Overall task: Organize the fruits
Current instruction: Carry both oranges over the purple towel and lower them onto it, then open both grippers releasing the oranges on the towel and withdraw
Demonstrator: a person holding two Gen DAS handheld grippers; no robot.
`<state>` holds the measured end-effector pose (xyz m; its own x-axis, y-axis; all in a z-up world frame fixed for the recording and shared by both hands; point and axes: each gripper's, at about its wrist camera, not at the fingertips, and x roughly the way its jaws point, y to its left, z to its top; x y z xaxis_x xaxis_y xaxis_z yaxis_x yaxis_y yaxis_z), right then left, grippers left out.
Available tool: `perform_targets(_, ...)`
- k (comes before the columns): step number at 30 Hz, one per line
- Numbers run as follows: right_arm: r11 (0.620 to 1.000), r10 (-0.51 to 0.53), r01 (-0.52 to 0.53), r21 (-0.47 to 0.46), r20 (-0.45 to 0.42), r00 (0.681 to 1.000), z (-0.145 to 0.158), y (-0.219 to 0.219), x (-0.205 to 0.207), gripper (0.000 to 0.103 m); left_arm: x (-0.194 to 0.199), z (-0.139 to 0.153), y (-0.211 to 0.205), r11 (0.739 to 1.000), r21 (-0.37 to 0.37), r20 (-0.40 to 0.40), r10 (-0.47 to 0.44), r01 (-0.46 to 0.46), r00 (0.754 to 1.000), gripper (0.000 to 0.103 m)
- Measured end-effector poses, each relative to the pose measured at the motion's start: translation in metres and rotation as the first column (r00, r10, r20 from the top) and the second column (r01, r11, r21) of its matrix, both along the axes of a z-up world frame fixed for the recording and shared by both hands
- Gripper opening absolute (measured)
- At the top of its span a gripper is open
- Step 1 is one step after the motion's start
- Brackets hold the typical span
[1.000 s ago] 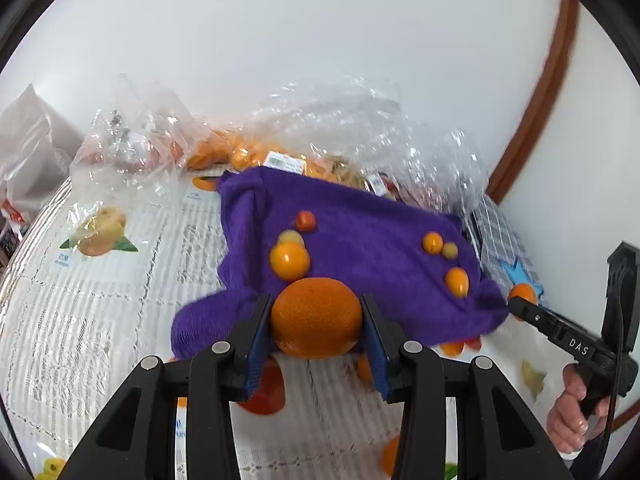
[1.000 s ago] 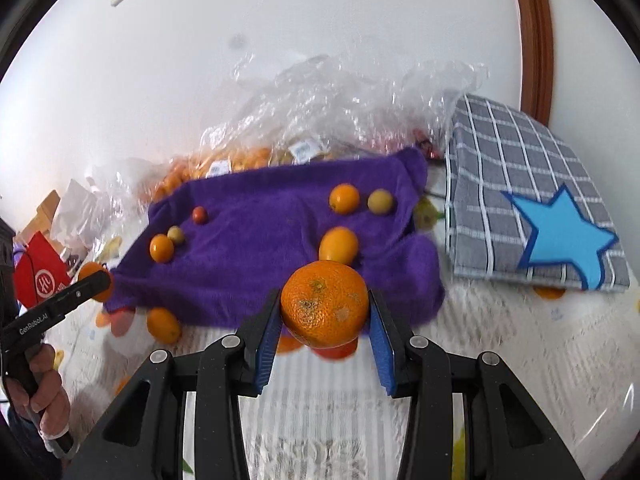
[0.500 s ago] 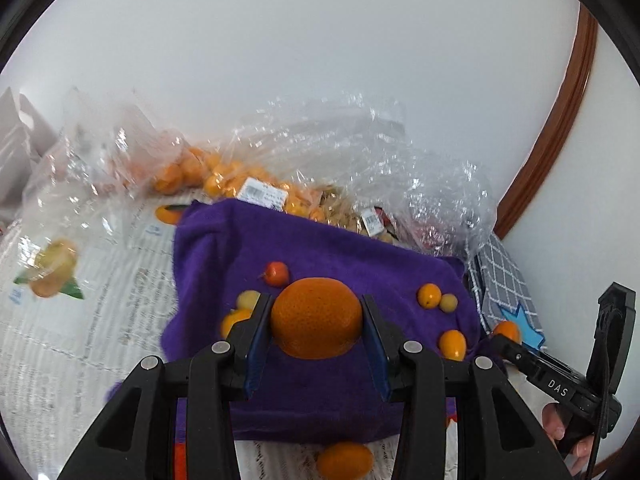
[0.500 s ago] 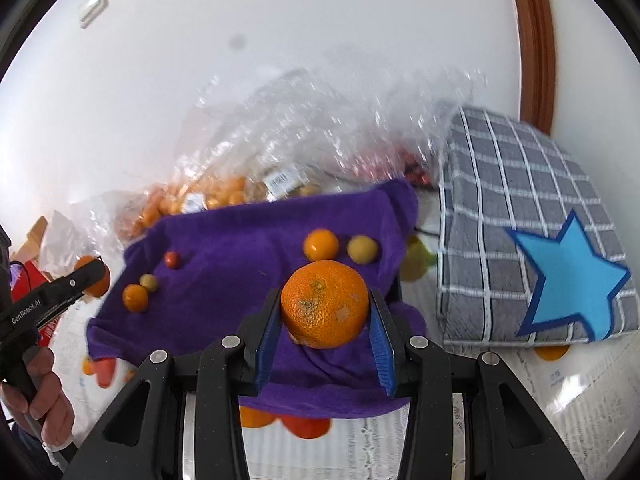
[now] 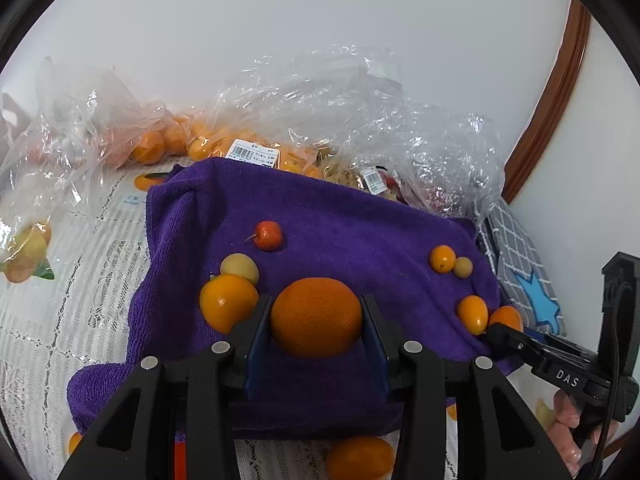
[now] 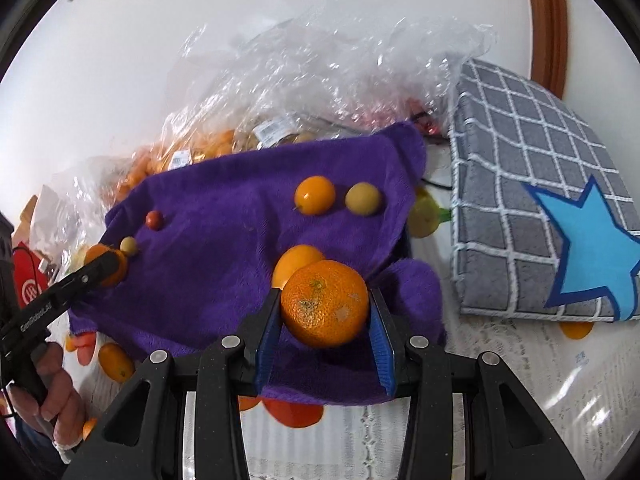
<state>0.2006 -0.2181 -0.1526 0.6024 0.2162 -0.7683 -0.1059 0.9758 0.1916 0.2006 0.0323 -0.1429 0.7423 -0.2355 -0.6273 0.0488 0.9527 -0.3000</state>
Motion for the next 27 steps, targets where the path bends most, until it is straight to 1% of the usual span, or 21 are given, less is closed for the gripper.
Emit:
perform_targets(4,0.999,0.011,-0.01,-0.047,0.012,1.0,-0.002,0.007,-0.002,0.042,0.0,-0.001,-0.001,1.0,0.016,-0.005,0.006,-0.006,1.0,0.041)
perform_targets(13,0.999,0.016,-0.015,-0.051,0.017,1.0,-0.001,0.007,-0.002,0.043,0.001,-0.001,-0.001,1.0,0.021,-0.008,0.008,-0.008,1.0,0.041)
perform_targets(16,0.998,0.025,-0.024,-0.054,0.017,1.0,-0.001,0.008,-0.002,0.048,0.001,-0.001,-0.002,1.0,0.025,-0.009,0.006,-0.006,1.0,0.041)
perform_targets(18,0.998,0.032,-0.031,-0.056,0.02,0.999,-0.001,0.009,-0.004,0.054,0.0,-0.001,-0.002,1.0,0.025,-0.005,0.004,-0.004,1.0,0.041)
perform_targets(22,0.996,0.044,-0.042,-0.075,0.032,0.999,0.0,0.013,-0.005,0.058,-0.002,-0.001,-0.004,1.0,0.022,0.002,-0.011,0.011,1.0,0.046)
perform_targets(24,0.996,0.049,-0.045,-0.081,0.041,0.998,0.001,0.014,-0.006,0.06,-0.004,0.0,-0.005,1.0,0.022,0.007,-0.017,0.016,1.0,0.047)
perform_targets(27,0.996,0.045,-0.039,-0.084,0.067,0.997,0.005,0.013,-0.008,0.062,-0.006,0.001,-0.005,1.0,0.016,0.018,-0.017,0.017,1.0,0.048)
